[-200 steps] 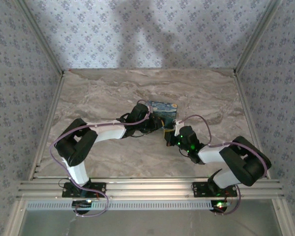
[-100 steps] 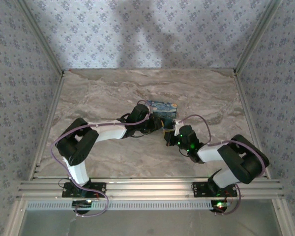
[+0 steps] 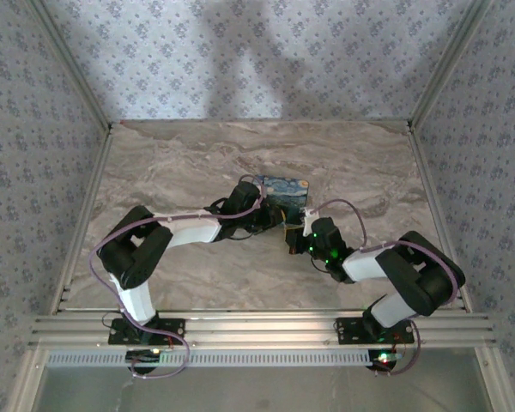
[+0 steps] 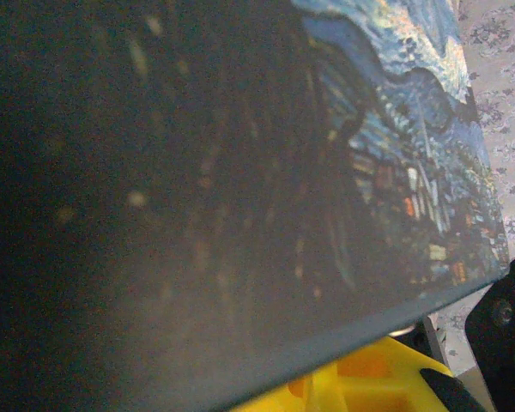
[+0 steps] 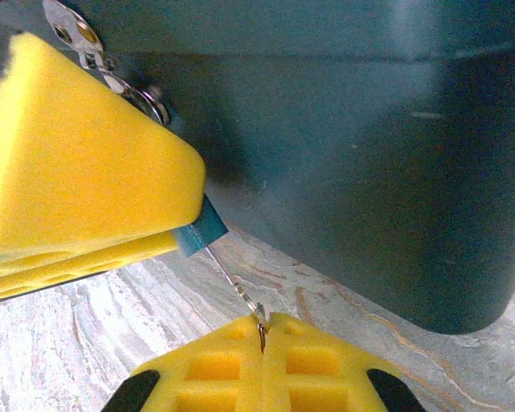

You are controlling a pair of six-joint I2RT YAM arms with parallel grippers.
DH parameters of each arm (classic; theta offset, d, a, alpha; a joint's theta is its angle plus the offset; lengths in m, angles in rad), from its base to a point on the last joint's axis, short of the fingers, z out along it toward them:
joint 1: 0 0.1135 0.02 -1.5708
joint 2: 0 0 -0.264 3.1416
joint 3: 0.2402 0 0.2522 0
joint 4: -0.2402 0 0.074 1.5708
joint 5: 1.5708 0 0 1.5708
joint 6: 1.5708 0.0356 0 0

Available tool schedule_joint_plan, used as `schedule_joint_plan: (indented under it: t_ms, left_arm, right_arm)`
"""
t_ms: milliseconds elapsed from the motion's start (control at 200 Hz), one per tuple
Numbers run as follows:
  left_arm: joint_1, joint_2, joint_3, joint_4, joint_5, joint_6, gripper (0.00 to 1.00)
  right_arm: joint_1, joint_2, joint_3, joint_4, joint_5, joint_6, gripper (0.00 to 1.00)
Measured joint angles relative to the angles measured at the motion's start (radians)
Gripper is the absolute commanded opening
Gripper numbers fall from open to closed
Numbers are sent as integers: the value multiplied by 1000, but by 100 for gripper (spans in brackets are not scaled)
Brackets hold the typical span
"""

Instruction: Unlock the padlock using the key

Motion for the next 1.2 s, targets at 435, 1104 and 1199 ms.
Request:
schedule_joint_plan:
  t_ms: [435, 1104, 1199]
  left_arm:
    - [0, 0, 0, 21, -8, 0, 15]
    - [-2, 8, 0, 44, -26, 0, 15]
    - [-2, 10, 0, 44, -26, 0, 15]
  right_arm:
    - [-18, 3, 12, 0, -19, 0, 0]
    - [-31, 3, 26, -18, -36, 0, 0]
    - [-32, -3, 26, -28, -35, 0, 0]
